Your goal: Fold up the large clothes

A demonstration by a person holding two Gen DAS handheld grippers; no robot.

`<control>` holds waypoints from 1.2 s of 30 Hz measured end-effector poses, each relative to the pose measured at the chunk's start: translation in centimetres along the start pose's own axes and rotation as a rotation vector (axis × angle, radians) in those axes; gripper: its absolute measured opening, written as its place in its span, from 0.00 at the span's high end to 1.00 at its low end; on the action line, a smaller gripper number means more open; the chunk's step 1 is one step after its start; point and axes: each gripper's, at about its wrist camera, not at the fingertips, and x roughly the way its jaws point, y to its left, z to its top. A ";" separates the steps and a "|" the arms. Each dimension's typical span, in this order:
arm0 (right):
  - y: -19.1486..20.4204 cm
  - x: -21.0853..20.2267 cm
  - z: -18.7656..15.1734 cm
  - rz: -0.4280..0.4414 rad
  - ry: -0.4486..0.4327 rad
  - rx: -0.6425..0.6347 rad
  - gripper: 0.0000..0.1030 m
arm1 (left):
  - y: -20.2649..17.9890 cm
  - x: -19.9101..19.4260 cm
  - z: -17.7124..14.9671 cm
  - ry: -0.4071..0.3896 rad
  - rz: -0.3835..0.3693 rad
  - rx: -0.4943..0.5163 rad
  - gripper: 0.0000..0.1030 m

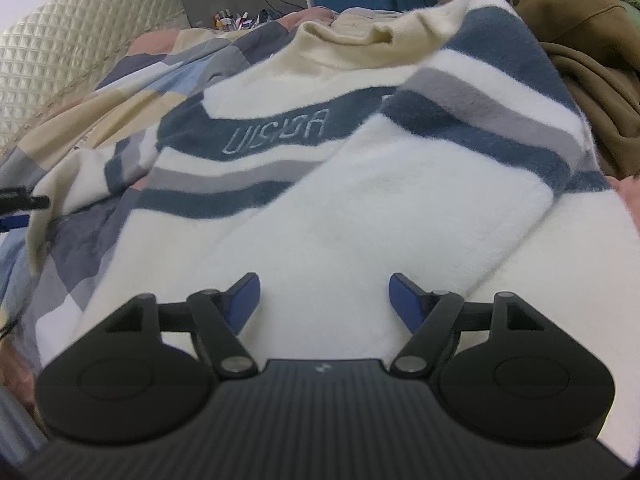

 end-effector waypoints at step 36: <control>-10.3 -12.3 -1.9 0.032 -0.302 0.399 0.29 | -34.3 -26.8 -5.4 -0.046 -0.649 0.469 0.93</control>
